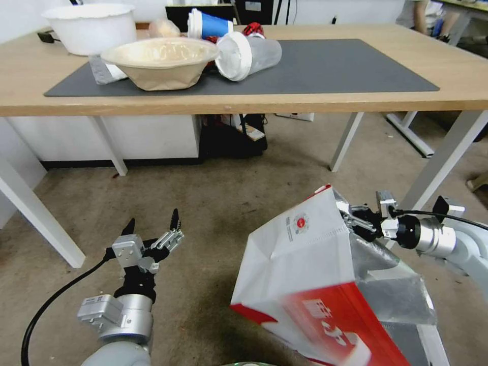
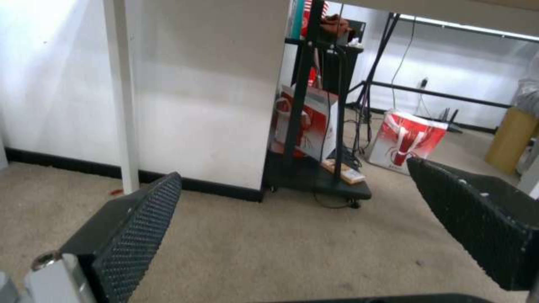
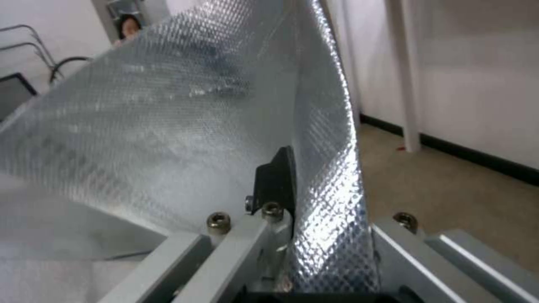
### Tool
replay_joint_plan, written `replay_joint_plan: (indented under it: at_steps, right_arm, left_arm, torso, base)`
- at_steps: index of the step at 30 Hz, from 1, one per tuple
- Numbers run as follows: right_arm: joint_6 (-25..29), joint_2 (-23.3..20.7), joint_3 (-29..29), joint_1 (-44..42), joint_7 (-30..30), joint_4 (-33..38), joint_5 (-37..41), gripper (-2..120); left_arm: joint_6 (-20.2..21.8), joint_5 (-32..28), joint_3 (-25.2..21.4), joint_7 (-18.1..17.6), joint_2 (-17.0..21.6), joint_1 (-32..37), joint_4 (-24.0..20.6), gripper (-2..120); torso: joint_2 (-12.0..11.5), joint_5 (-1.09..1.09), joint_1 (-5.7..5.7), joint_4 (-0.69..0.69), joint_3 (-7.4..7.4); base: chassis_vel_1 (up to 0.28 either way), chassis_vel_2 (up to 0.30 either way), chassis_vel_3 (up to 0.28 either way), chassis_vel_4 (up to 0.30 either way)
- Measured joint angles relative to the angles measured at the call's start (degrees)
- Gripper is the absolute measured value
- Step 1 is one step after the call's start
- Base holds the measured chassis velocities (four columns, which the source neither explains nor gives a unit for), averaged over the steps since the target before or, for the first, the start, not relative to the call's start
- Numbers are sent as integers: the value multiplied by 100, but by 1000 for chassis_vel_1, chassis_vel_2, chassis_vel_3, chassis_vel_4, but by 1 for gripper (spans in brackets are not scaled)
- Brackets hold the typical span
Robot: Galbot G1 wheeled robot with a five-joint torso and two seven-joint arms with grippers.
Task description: Pick up the food delivery bag from the floor and place it on the table.
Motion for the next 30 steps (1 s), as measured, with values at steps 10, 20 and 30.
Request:
replay_joint_plan:
  at_steps: [10, 20, 30]
  right_arm:
    - [-30, 57, 50, -254, -13, 371, -8, 0]
    - [-13, 130, 162, -536, 0, 545, -23, 0]
    - [-18, 209, 157, -599, 47, 695, 105, 0]
  left_arm:
    - [-107, 27, 30, 67, -60, 74, -17, 100]
    - [-99, 19, 29, 92, -76, 126, -68, 100]
    - [-103, 66, 26, 95, -87, 192, -118, 100]
  torso:
    - [8, 1, 1, 0, 0]
    - [208, 1, 9, -1, 190]
    - [471, 1, 32, 0, 434]
  base:
    - [0, 0, 0, 0]
    - [0, 0, 0, 0]
    - [0, 0, 0, 0]
